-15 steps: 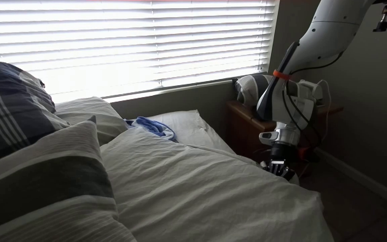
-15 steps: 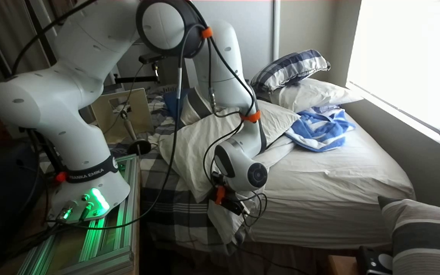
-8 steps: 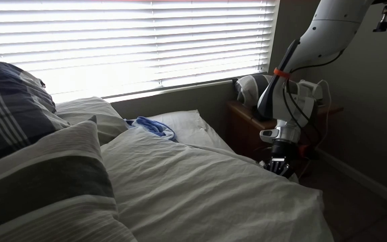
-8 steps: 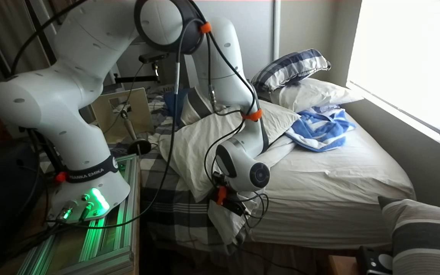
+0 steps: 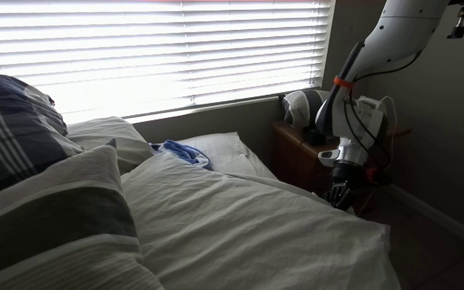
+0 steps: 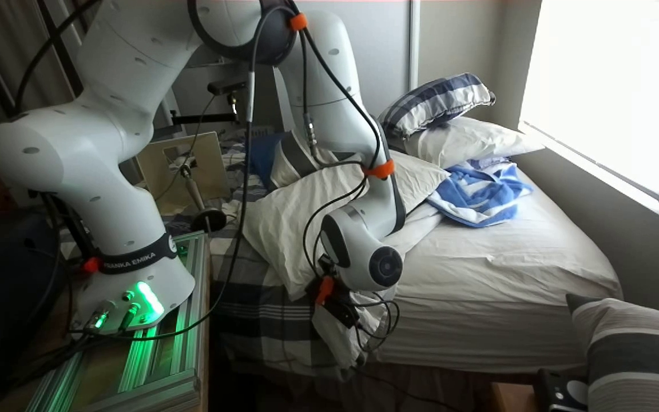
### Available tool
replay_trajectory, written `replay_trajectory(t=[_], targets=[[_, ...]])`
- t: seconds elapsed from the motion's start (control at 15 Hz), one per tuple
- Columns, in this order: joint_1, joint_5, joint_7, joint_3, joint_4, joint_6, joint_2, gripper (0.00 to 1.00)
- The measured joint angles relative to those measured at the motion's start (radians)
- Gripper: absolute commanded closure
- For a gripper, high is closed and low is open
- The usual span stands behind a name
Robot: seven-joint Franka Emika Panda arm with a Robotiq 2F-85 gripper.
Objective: Move the blanket to the left
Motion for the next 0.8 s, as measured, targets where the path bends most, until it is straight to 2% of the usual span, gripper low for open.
replay_trajectory(t=[0.27,0.47,0.6,0.8], targets=[[0.056,0.204,0.062,-0.021,-0.11,0.079,-0.076,0.98],[0.142,0.361,0.135,-0.032,-0.195,0.168,-0.152,0.98],[0.214,0.418,0.215,-0.042,-0.234,0.228,-0.196,0.98],[0.31,0.431,0.338,-0.054,-0.268,0.287,-0.241,0.98]])
